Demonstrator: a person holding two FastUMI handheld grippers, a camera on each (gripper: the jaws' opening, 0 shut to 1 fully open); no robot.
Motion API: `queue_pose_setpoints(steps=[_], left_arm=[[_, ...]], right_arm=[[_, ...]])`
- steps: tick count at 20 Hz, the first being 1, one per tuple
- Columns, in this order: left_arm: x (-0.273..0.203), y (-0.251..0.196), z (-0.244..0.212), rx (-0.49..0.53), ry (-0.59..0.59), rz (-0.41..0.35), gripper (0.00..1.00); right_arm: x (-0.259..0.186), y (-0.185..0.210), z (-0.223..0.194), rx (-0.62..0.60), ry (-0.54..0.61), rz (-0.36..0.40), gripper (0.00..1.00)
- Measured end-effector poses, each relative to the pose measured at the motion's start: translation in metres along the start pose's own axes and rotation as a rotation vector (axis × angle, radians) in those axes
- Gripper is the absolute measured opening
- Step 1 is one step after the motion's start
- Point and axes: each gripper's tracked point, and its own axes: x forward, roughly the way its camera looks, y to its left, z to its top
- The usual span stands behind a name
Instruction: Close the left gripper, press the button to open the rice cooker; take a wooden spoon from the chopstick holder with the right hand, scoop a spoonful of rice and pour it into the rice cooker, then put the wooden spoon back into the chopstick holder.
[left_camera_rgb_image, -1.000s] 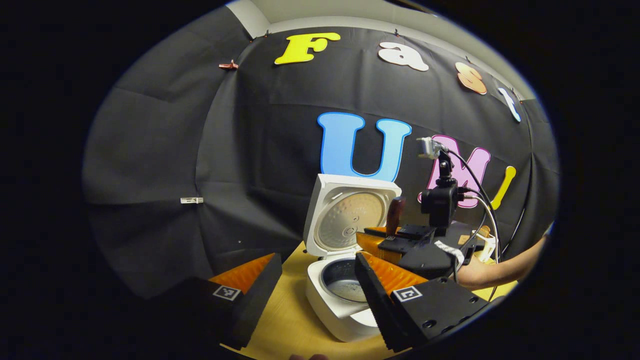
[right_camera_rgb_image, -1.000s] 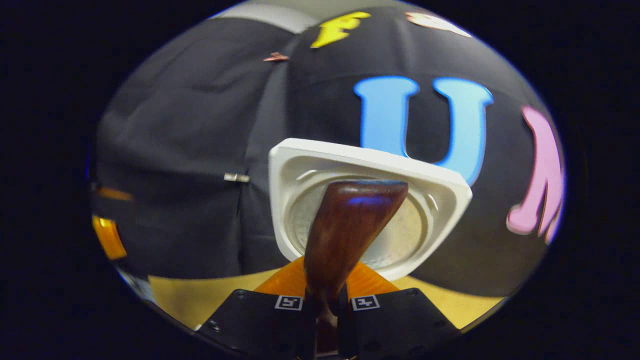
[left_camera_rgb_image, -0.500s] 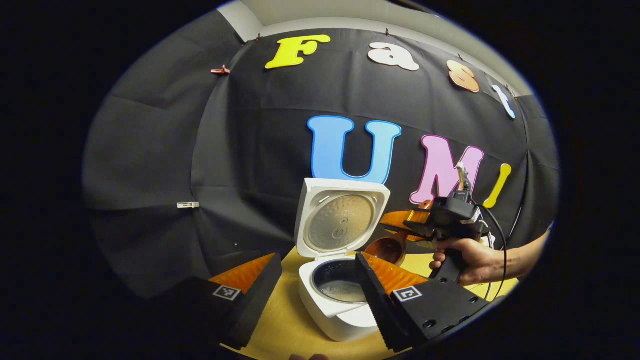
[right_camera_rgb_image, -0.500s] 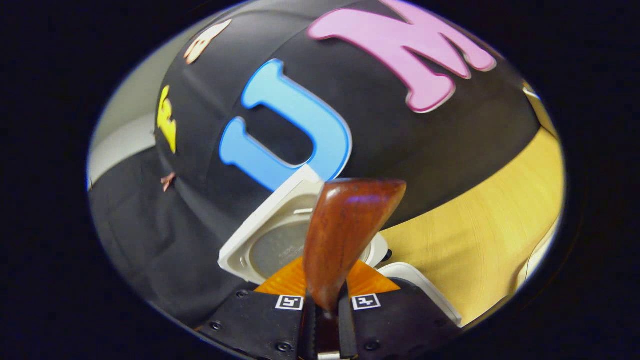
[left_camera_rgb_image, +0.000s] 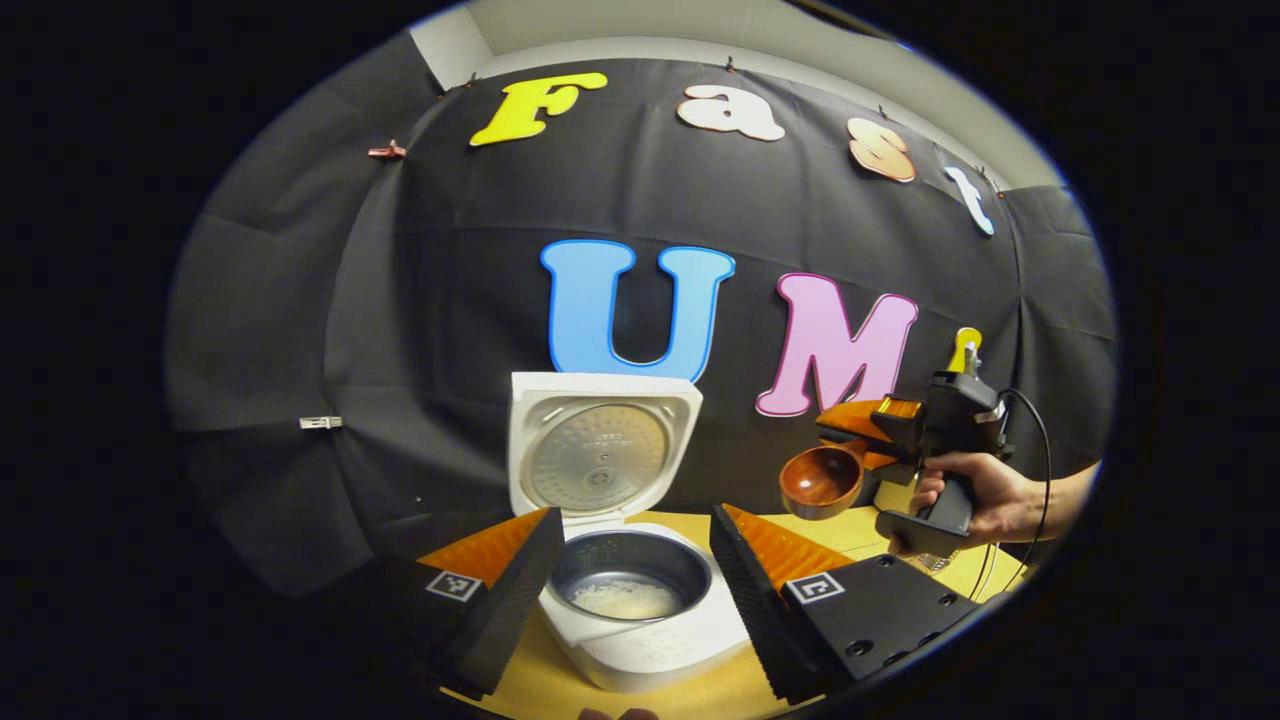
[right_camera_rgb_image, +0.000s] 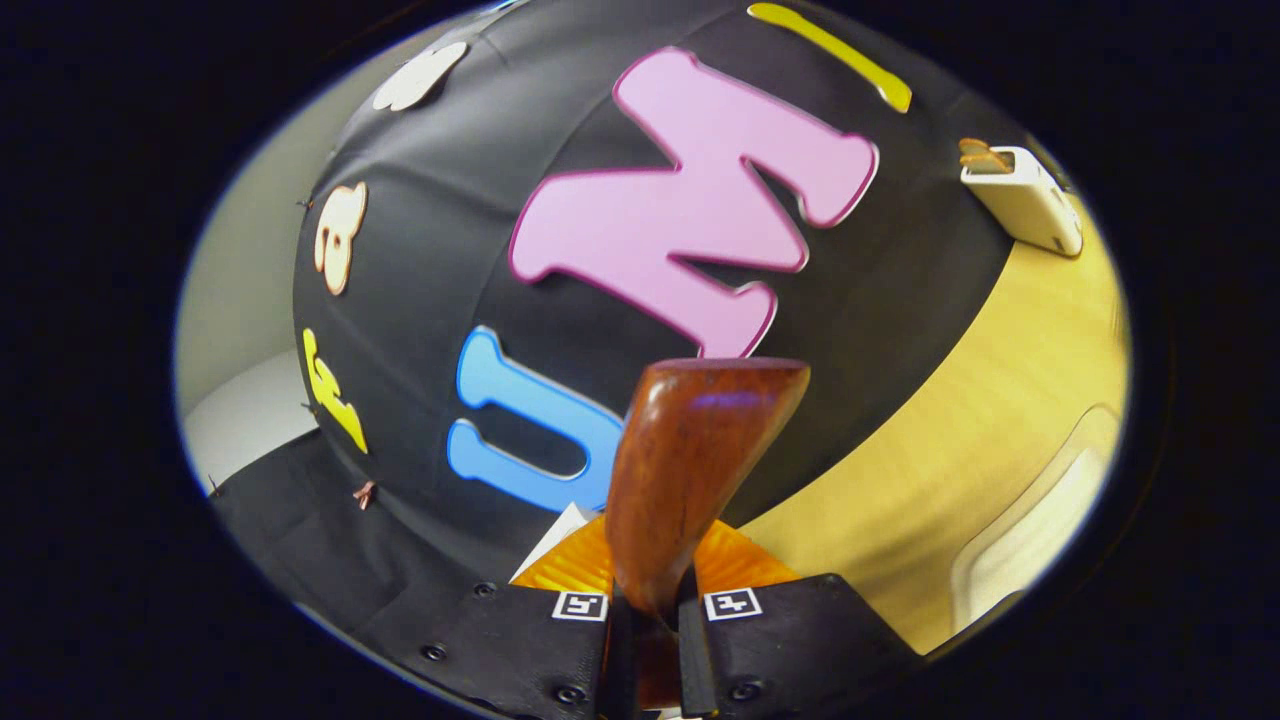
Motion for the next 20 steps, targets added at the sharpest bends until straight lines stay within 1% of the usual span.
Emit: queue_pose_setpoints(steps=[1, 2, 3, 4, 7, 12, 16, 20], left_arm=[[0.003, -0.008, 0.001, -0.002, 0.000, -0.014, 0.95], [0.005, -0.016, 0.002, -0.005, 0.001, -0.026, 0.90], [0.008, -0.024, 0.002, -0.007, 0.003, -0.036, 0.90], [0.010, -0.031, 0.003, -0.005, 0.004, -0.044, 0.95], [0.018, -0.051, 0.004, 0.007, 0.007, -0.059, 0.95], [0.033, -0.082, 0.008, -0.001, 0.010, -0.075, 0.95], [0.043, -0.104, 0.010, 0.008, 0.019, -0.069, 0.95], [0.051, -0.123, 0.010, 0.010, 0.037, -0.061, 0.94]], right_arm=[[-0.011, -0.010, 0.020, -0.009, -0.027, -0.013, 0.20], [-0.020, -0.022, 0.041, -0.024, -0.054, -0.030, 0.20], [-0.031, -0.037, 0.060, -0.041, -0.078, -0.050, 0.20], [-0.042, -0.051, 0.080, -0.060, -0.101, -0.072, 0.20], [-0.078, -0.095, 0.135, -0.133, -0.166, -0.145, 0.20], [-0.123, -0.162, 0.214, -0.167, -0.240, -0.238, 0.20], [-0.150, -0.226, 0.256, -0.249, -0.244, -0.342, 0.20], [-0.160, -0.282, 0.279, -0.348, -0.220, -0.430, 0.20]])
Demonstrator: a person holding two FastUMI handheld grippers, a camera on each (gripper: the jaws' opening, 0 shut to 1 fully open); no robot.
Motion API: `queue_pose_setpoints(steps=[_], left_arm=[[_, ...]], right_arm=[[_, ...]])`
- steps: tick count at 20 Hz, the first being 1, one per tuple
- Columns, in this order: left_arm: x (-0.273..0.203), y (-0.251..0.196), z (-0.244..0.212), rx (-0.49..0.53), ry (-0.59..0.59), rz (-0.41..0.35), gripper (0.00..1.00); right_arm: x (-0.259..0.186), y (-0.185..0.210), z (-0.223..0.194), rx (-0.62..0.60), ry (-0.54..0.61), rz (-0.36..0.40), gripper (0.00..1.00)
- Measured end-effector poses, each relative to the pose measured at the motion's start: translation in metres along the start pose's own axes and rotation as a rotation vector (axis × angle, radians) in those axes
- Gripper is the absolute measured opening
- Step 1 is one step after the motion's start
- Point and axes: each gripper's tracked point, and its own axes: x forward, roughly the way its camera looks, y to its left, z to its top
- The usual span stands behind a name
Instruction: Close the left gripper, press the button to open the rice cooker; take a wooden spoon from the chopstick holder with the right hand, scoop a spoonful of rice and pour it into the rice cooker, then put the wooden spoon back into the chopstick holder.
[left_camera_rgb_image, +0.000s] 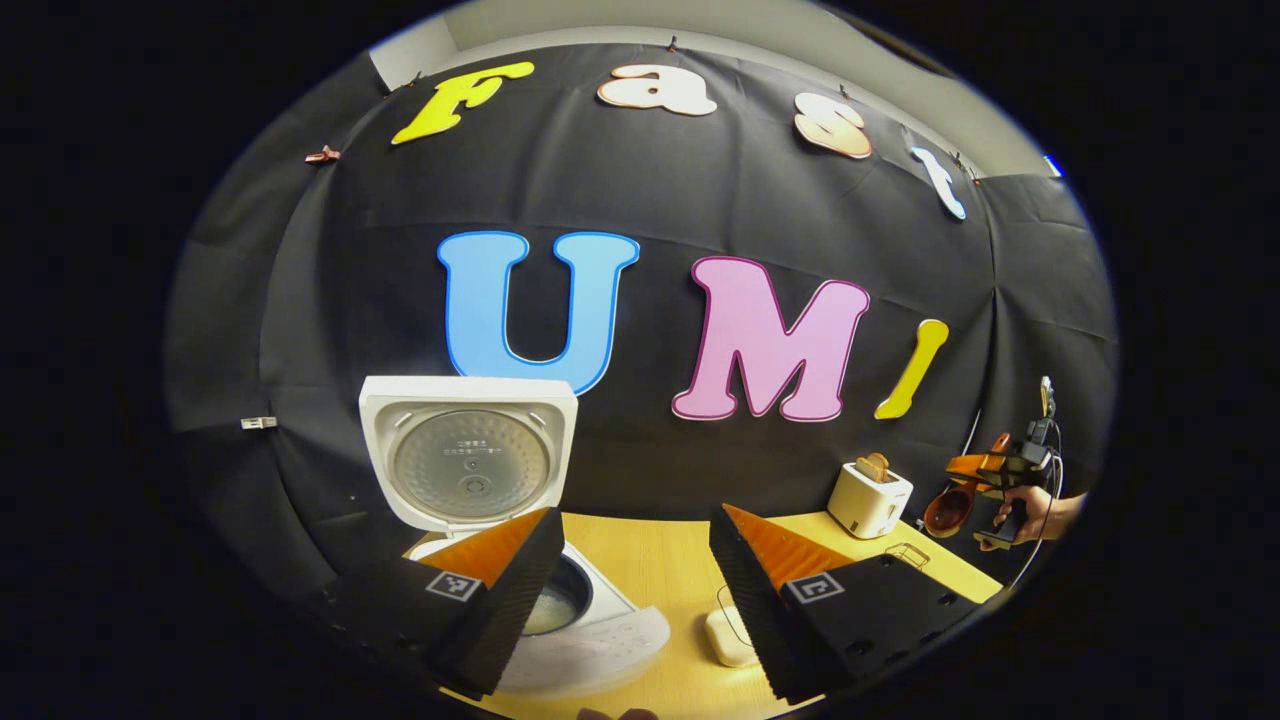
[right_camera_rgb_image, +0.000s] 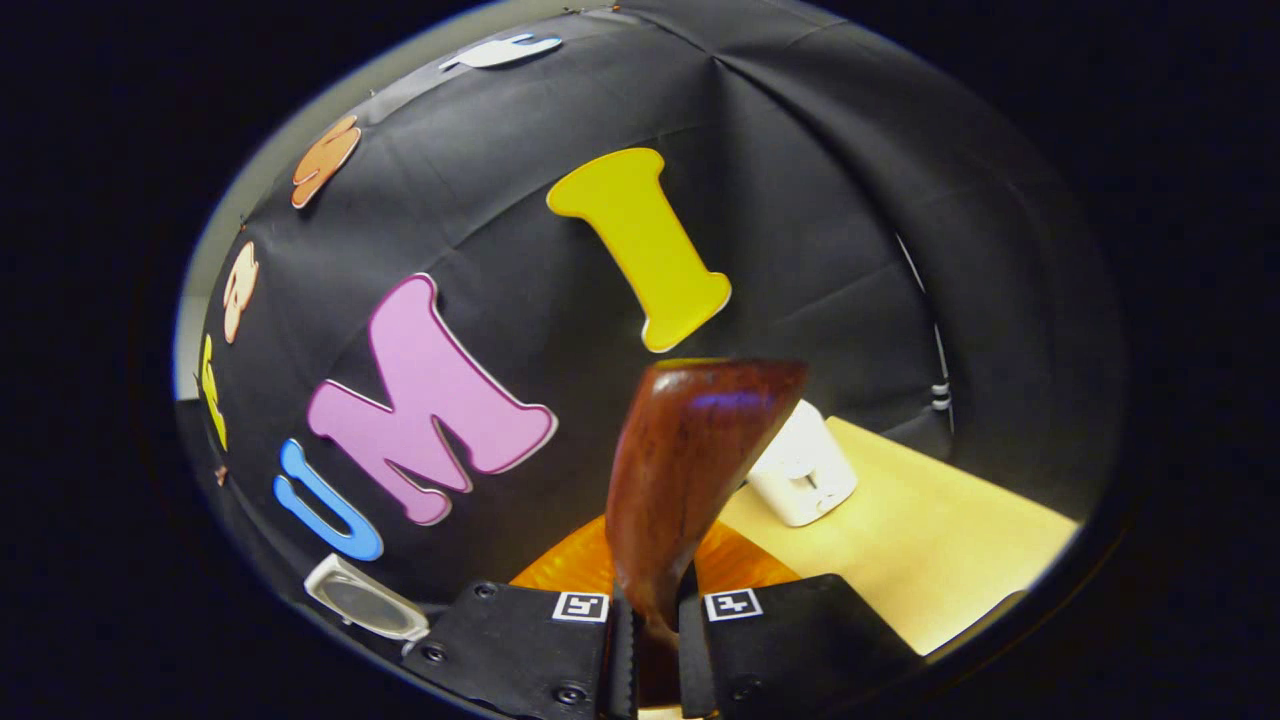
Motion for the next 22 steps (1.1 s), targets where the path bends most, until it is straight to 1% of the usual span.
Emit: queue_pose_setpoints(steps=[1, 4, 12, 17, 22], left_arm=[[0.002, -0.004, -0.001, -0.001, 0.005, 0.004, 0.94], [0.008, -0.013, 0.000, 0.000, 0.014, 0.021, 0.94], [0.017, -0.028, -0.002, 0.035, 0.042, 0.066, 0.95], [0.013, -0.029, -0.006, 0.045, 0.059, 0.096, 0.95], [0.005, -0.034, -0.006, 0.057, 0.062, 0.112, 0.95]], right_arm=[[-0.001, -0.010, 0.000, -0.024, 0.005, -0.010, 0.20], [0.019, -0.034, -0.020, -0.088, 0.057, -0.028, 0.20], [0.060, -0.055, -0.079, -0.185, 0.186, -0.015, 0.20], [0.069, -0.067, -0.113, -0.242, 0.270, -0.002, 0.20], [0.072, -0.080, -0.132, -0.249, 0.329, -0.008, 0.21]])
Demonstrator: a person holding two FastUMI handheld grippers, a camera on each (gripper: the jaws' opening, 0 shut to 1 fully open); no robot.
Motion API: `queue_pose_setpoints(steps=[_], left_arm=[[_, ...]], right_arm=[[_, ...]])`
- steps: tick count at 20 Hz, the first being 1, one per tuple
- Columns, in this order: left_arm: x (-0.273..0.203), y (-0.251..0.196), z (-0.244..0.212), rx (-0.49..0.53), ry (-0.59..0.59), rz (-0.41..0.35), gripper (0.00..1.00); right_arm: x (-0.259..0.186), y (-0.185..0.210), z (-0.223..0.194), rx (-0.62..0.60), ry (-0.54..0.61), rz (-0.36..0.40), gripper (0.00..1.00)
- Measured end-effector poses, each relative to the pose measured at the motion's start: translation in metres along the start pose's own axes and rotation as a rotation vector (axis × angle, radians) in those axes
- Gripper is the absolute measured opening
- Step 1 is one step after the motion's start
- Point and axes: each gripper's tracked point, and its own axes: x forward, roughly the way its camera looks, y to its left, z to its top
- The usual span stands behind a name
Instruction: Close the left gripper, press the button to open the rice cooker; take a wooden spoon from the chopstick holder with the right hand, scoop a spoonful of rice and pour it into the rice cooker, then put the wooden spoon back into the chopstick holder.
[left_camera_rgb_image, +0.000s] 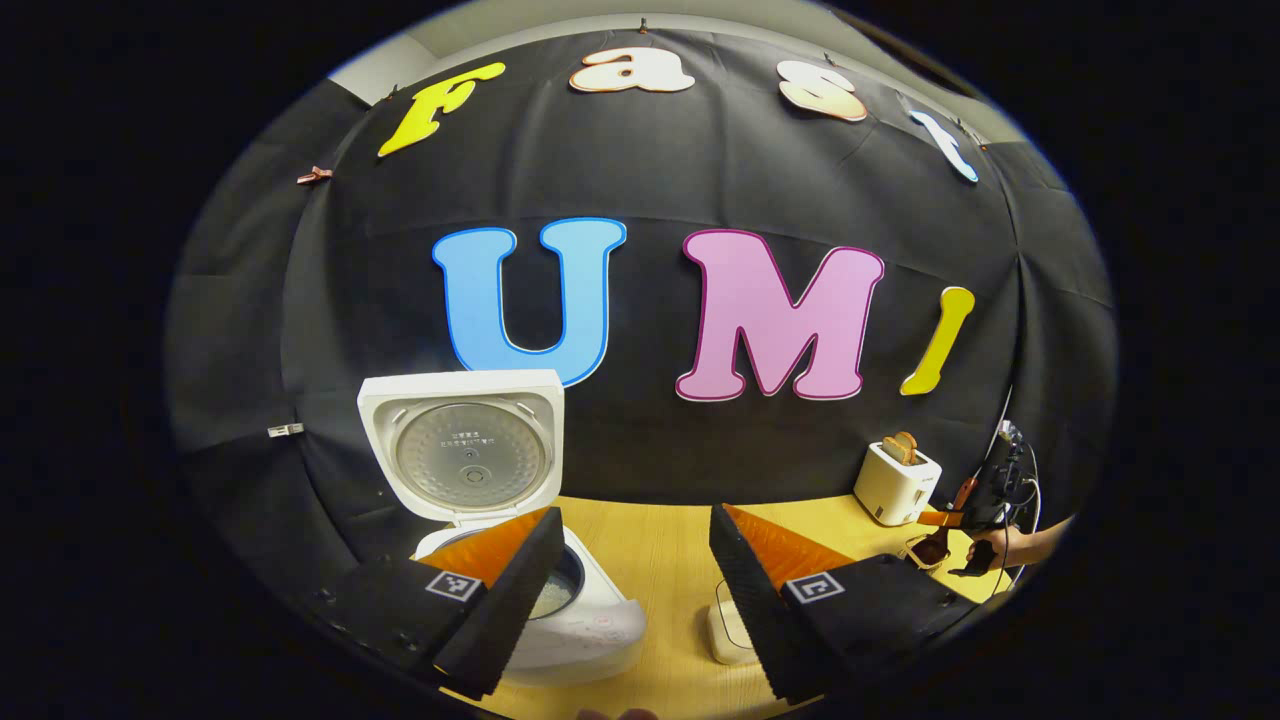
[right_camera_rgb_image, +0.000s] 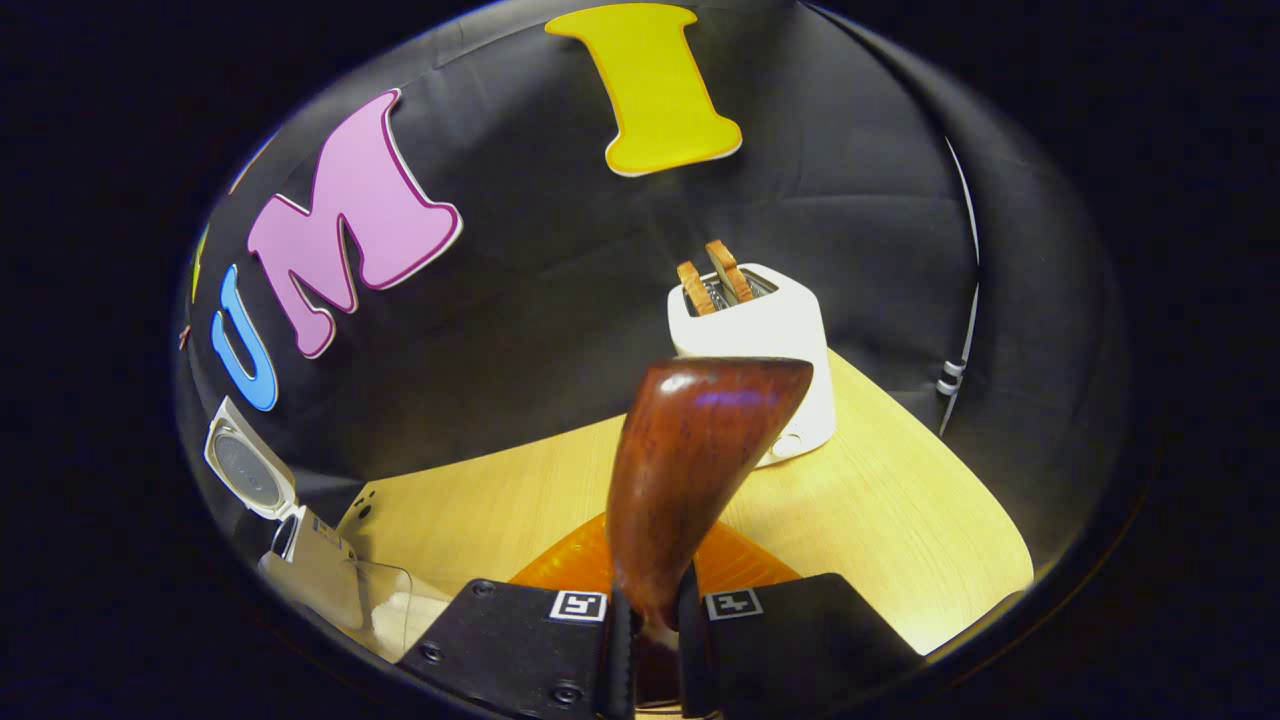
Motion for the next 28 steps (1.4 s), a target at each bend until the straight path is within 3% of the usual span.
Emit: queue_pose_setpoints(steps=[2, 3, 4, 7, 9, 10, 14, 17, 28], left_arm=[[-0.004, 0.000, 0.000, 0.004, 0.000, 0.005, 0.95], [-0.007, 0.001, 0.001, 0.006, -0.001, 0.007, 0.95], [-0.009, 0.001, 0.002, 0.008, -0.002, 0.009, 0.95], [-0.013, 0.001, 0.003, 0.006, -0.006, 0.009, 0.95], [-0.015, 0.001, 0.005, 0.003, -0.013, 0.002, 0.95], [-0.015, 0.001, 0.007, 0.003, -0.018, -0.004, 0.95], [-0.013, 0.001, 0.014, -0.012, -0.042, -0.026, 0.95], [-0.007, 0.003, 0.021, -0.023, -0.063, -0.044, 0.95], [0.033, 0.051, 0.068, -0.032, -0.147, -0.018, 0.95]], right_arm=[[0.001, -0.003, -0.004, 0.004, 0.010, 0.006, 0.22], [0.000, -0.005, -0.001, 0.013, 0.008, 0.005, 0.07], [0.001, -0.010, 0.001, 0.019, 0.004, -0.006, 0.27], [-0.004, -0.019, 0.003, 0.048, 0.003, -0.027, 0.47], [-0.016, -0.021, 0.005, 0.082, -0.005, -0.032, 0.77], [-0.023, -0.024, 0.007, 0.101, -0.015, -0.039, 0.80], [-0.064, -0.028, 0.020, 0.166, -0.078, -0.060, 0.82], [-0.101, -0.022, 0.031, 0.150, -0.122, -0.055, 0.82], [-0.206, 0.073, 0.058, 0.002, -0.227, 0.051, 0.87]])
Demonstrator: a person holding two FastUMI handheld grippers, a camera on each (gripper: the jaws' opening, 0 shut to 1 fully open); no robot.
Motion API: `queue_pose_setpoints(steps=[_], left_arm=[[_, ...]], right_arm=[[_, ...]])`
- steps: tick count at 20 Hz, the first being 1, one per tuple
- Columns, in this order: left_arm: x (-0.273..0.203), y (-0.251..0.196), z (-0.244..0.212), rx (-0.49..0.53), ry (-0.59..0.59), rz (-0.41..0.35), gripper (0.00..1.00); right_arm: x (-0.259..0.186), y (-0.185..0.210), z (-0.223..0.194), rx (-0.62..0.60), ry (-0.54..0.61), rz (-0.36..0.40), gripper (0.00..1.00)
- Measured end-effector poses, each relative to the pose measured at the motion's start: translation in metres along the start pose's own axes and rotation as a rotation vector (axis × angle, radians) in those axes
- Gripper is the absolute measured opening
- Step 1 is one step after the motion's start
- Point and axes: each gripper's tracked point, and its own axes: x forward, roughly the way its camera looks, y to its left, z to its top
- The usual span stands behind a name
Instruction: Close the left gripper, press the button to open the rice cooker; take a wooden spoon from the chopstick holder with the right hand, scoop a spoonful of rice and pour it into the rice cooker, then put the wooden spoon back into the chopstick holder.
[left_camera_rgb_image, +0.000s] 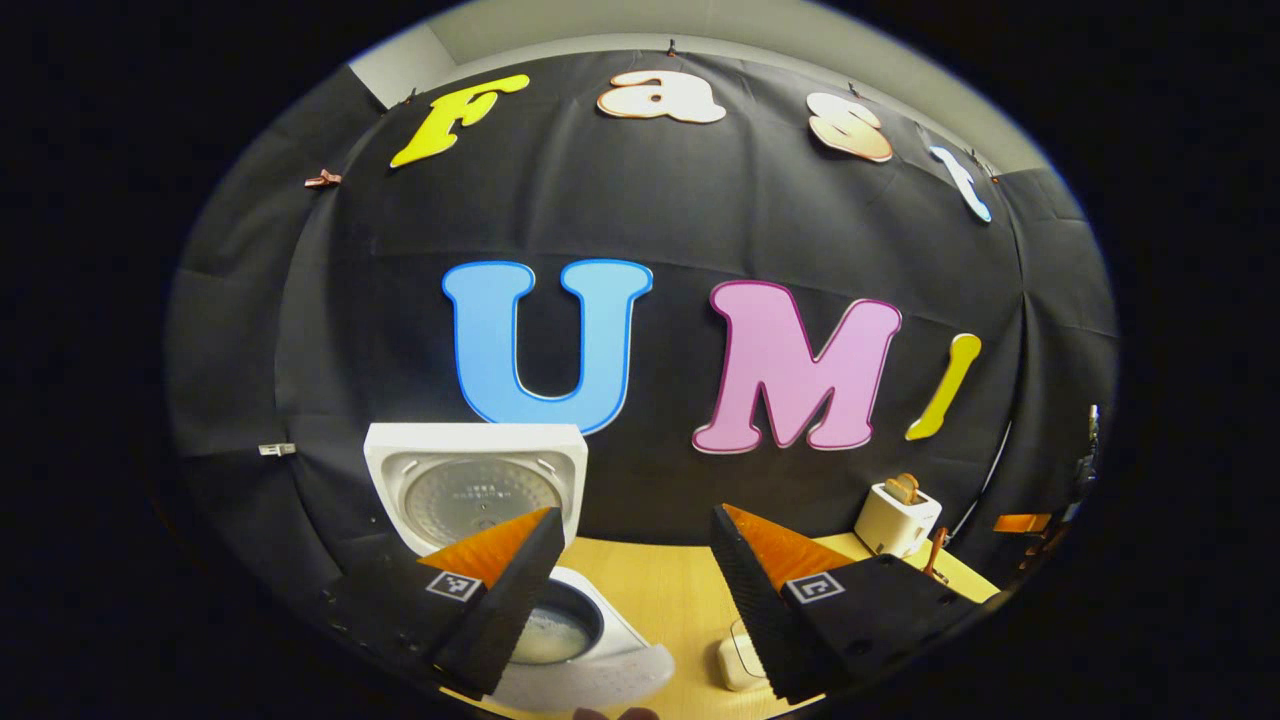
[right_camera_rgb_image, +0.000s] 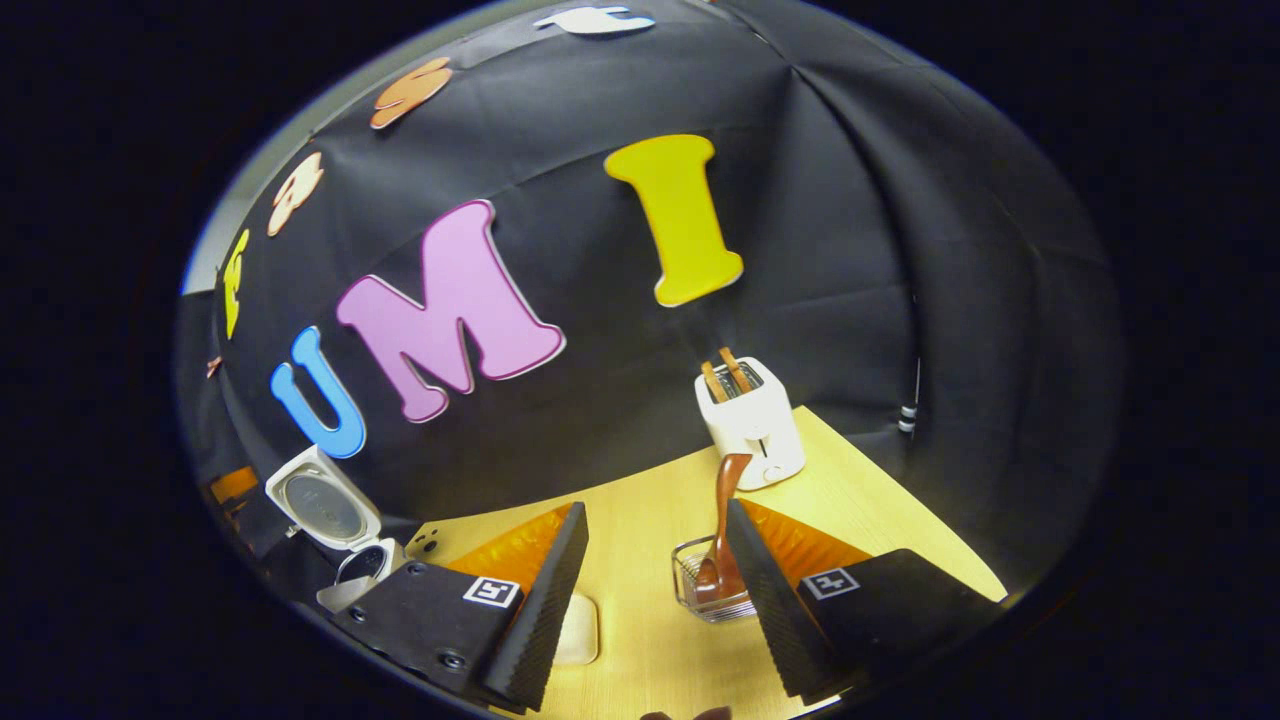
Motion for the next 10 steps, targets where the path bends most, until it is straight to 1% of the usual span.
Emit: queue_pose_setpoints(steps=[1, 5, 10], left_arm=[[0.008, 0.007, 0.009, 0.009, -0.021, 0.008, 0.95], [0.041, 0.038, 0.033, 0.017, -0.053, 0.066, 0.95], [0.086, 0.088, 0.058, 0.030, -0.078, 0.169, 0.95]], right_arm=[[-0.006, 0.007, 0.001, -0.018, -0.002, 0.009, 0.87], [-0.025, 0.031, -0.003, -0.098, 0.001, 0.036, 0.96], [-0.038, 0.044, -0.007, -0.129, -0.003, 0.051, 0.96]])
